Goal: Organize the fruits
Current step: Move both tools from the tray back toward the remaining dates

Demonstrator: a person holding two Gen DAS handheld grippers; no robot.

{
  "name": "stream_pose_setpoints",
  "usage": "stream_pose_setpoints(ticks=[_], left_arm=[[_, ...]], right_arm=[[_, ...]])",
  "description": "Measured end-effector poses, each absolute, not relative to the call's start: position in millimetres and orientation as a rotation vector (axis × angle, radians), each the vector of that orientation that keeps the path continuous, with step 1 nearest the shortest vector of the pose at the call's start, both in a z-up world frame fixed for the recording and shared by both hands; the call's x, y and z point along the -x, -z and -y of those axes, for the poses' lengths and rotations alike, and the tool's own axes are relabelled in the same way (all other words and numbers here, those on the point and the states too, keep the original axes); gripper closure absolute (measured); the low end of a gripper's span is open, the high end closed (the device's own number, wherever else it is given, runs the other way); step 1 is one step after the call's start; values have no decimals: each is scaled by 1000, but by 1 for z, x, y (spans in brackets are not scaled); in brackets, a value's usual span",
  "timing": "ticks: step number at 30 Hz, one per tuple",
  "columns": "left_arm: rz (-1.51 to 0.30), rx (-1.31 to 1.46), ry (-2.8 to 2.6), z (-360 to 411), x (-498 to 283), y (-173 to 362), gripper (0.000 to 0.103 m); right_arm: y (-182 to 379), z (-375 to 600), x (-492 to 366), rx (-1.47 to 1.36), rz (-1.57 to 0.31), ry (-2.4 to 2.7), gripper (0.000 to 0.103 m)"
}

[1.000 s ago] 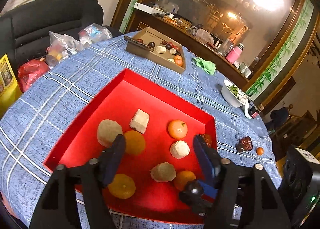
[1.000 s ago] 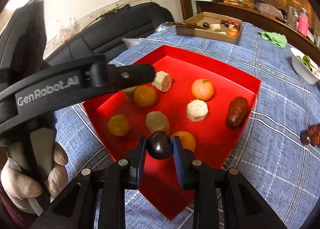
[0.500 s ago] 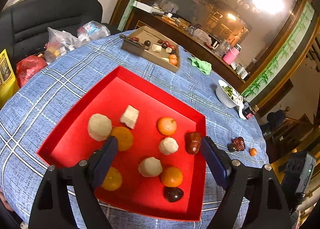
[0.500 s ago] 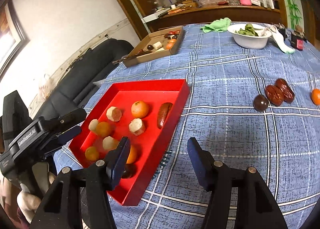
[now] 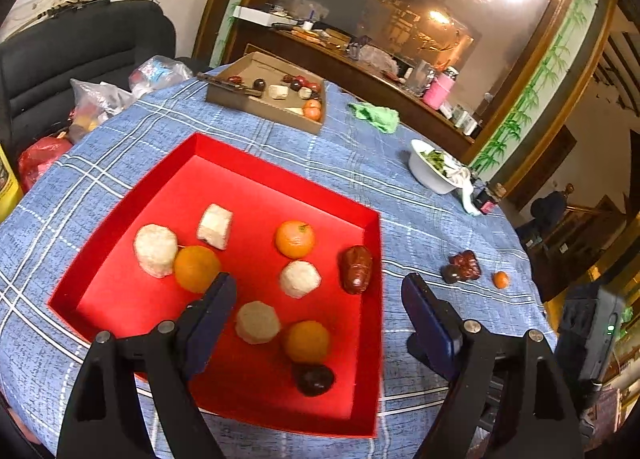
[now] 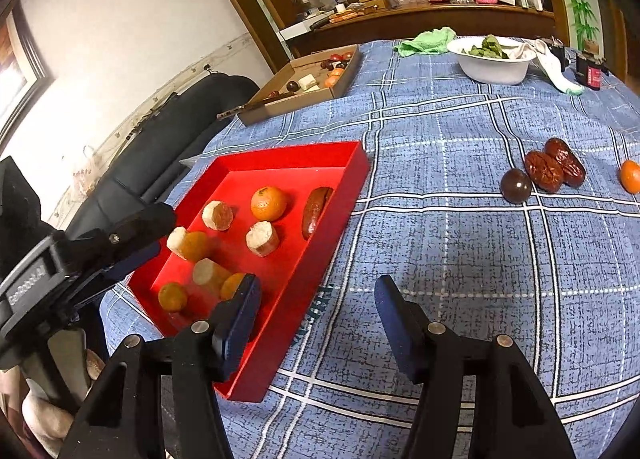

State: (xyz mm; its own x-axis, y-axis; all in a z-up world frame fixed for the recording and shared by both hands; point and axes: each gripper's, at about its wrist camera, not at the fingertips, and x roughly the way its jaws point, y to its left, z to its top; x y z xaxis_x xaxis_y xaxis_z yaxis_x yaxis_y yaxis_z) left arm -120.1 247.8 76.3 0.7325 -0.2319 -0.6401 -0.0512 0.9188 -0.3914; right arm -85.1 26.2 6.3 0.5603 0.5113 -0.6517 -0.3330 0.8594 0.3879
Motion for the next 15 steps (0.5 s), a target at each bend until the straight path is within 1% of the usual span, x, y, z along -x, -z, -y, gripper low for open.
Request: stream_pose_setpoints(ticks=[5, 15], left_arm=[[-761, 393, 136, -234, 118, -79, 19], [-791, 366, 171, -214, 114, -82, 19]], right_arm=[[-5, -13, 86, -256, -836, -488, 37], [-1, 12, 86, -299, -832, -453, 37]])
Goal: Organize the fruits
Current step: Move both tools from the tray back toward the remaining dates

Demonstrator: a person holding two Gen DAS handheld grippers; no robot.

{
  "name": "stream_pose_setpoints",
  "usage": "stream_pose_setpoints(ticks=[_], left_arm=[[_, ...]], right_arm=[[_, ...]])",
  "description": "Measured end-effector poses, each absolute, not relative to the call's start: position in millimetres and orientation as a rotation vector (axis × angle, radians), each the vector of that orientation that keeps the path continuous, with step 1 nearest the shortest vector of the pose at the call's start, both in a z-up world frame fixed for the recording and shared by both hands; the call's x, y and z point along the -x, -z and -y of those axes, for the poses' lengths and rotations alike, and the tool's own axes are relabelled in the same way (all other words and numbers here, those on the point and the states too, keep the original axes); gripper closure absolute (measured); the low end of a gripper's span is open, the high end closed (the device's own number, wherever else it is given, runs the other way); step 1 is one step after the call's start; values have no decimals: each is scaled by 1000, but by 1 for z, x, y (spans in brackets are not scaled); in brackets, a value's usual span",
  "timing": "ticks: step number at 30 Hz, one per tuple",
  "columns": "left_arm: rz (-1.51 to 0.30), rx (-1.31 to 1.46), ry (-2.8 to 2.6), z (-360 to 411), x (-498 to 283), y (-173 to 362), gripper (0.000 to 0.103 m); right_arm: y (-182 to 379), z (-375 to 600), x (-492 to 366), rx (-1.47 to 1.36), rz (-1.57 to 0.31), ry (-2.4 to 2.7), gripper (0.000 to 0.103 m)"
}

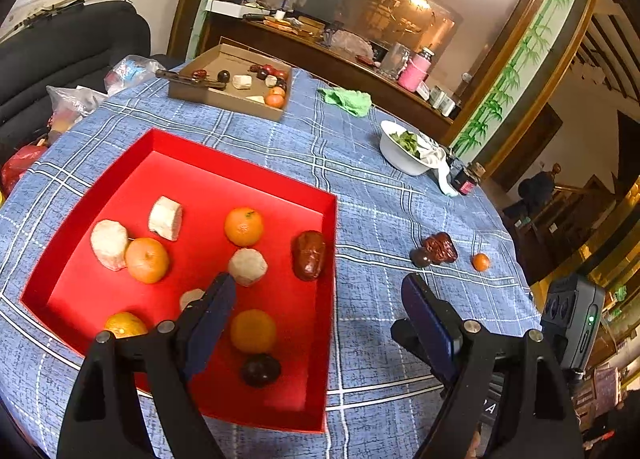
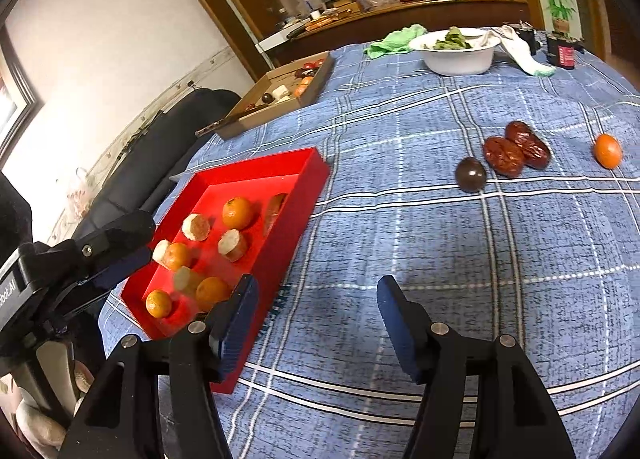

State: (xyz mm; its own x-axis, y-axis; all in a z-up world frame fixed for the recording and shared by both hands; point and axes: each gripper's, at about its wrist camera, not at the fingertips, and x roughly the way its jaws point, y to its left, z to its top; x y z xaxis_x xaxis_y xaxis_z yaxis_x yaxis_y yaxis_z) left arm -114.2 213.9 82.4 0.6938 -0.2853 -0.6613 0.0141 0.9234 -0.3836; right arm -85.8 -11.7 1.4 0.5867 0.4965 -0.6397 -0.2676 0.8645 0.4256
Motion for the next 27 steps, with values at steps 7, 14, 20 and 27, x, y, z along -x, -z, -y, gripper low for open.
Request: stream_pose_setpoints(ticks=[7, 14, 20, 27], left_arm=[[-802, 432, 153, -224, 108, -77, 19], [-852, 419, 213, -205, 101, -62, 19], [-862, 305, 369, -155, 100, -68, 40], [-913, 211, 396, -112, 85, -56, 42]], right_arm=[[-19, 76, 87, -299, -779, -318, 37], [-28, 157, 43, -273, -790, -127, 37], [-20, 150, -11, -276, -827, -209, 51], [5, 138, -57, -257, -867, -215, 51]])
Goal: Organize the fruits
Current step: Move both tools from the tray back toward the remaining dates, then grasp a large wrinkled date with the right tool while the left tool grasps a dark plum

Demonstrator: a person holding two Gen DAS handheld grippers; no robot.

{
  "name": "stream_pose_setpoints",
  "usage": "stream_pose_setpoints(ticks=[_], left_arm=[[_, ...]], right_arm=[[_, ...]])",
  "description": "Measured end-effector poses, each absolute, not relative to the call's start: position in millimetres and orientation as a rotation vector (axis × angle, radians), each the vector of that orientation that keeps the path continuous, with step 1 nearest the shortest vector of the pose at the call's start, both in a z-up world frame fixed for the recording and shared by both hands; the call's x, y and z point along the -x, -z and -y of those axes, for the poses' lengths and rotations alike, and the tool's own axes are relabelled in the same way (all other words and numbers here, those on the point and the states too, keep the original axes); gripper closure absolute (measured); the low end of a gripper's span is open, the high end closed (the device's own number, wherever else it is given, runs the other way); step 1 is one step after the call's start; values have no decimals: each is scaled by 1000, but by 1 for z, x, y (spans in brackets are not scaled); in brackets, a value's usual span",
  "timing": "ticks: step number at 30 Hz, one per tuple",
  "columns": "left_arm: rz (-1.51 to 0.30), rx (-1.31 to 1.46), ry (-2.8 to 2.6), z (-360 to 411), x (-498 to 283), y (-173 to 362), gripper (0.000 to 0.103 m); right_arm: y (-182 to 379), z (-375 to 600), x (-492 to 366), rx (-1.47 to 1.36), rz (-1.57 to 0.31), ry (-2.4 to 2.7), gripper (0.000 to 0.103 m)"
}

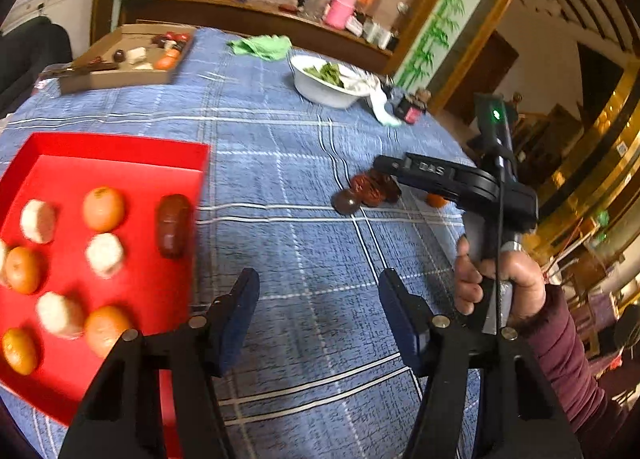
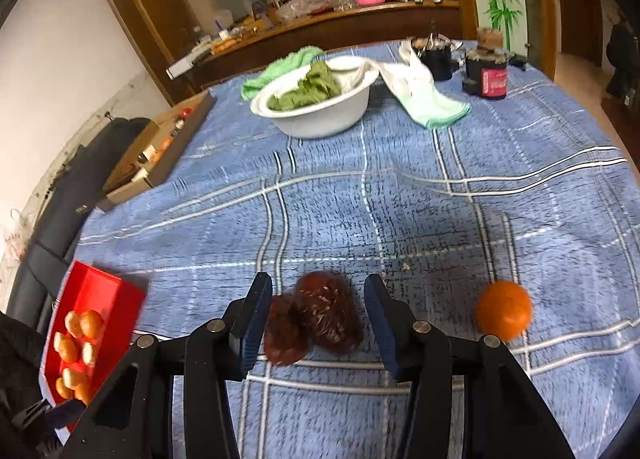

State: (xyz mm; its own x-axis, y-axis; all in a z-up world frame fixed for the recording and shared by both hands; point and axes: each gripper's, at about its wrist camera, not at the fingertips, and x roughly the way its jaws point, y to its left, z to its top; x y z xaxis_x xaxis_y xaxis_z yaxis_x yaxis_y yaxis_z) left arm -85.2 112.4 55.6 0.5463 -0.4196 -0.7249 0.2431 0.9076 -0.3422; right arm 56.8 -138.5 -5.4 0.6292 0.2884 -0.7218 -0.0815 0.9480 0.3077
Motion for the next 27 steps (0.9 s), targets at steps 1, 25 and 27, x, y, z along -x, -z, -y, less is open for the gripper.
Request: stream_pose_setpoints(ticks=[1, 25, 27], left_arm=[[-922, 202, 398, -107, 82, -53, 42], [-963, 33, 413, -16, -24, -3, 80], [-962, 47, 412, -19, -21, -4, 80]], right_arm=[[10, 139, -58, -256, -871, -213, 51], [9, 153, -57, -268, -855, -207, 67], [8, 154, -56, -274, -850, -203, 67]])
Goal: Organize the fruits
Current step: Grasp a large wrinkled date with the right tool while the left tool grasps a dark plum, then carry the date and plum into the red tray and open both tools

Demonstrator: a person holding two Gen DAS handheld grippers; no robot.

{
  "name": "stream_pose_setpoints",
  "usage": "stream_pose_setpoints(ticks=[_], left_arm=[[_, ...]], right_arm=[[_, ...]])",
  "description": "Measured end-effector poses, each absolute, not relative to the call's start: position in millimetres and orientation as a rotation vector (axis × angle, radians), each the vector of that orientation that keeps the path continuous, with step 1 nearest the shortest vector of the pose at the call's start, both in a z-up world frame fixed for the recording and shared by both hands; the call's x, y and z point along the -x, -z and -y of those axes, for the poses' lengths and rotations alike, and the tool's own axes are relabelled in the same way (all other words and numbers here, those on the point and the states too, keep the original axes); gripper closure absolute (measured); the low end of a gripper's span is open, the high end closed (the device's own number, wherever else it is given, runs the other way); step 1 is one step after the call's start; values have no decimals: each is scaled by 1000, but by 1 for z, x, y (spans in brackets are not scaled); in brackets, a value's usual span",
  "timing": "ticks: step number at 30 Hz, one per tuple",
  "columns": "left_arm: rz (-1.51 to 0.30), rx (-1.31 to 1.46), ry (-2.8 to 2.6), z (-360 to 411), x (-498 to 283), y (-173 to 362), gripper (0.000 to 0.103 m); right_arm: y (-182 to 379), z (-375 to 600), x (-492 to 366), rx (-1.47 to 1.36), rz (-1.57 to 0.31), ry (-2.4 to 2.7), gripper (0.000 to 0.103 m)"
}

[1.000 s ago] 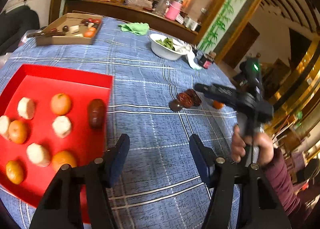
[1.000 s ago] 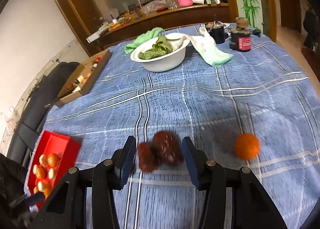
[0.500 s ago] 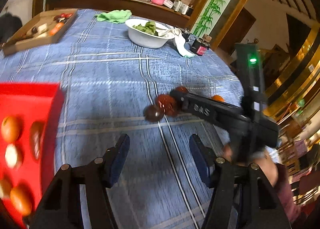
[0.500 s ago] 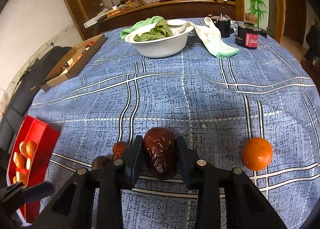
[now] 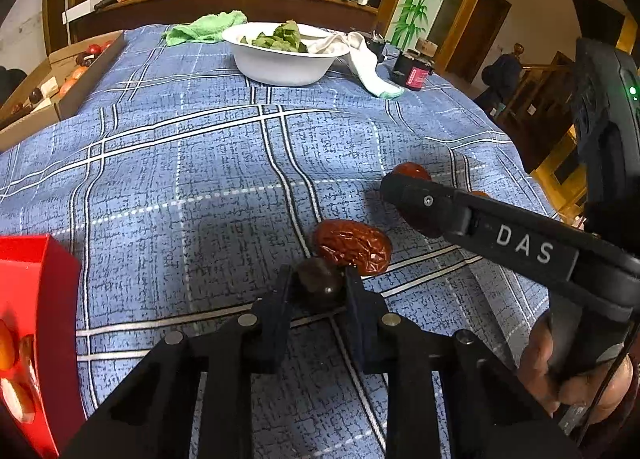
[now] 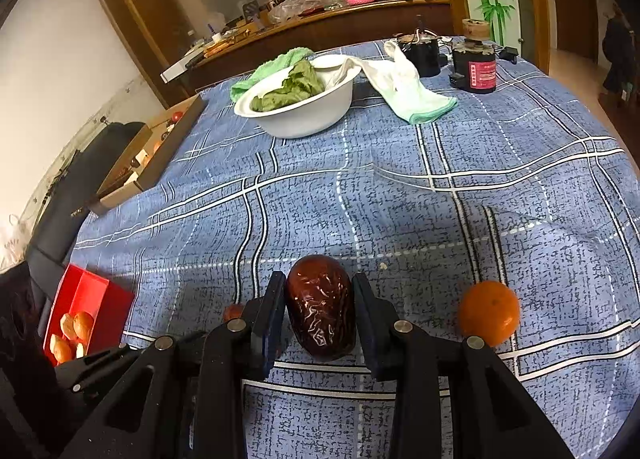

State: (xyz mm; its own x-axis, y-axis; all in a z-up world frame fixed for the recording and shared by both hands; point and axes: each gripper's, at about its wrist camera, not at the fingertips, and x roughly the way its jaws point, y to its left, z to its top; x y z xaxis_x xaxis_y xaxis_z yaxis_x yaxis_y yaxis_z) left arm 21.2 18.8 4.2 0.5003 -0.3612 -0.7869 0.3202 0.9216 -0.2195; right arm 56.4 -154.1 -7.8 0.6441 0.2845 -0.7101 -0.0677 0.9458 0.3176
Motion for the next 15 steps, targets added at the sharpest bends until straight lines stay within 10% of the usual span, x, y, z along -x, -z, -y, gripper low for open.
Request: stream_pose_setpoints(ticks=[15], left_arm=[[-809, 200, 216, -129, 34, -79, 80]], right_arm=[[-2, 142, -39, -238, -765, -197, 67]])
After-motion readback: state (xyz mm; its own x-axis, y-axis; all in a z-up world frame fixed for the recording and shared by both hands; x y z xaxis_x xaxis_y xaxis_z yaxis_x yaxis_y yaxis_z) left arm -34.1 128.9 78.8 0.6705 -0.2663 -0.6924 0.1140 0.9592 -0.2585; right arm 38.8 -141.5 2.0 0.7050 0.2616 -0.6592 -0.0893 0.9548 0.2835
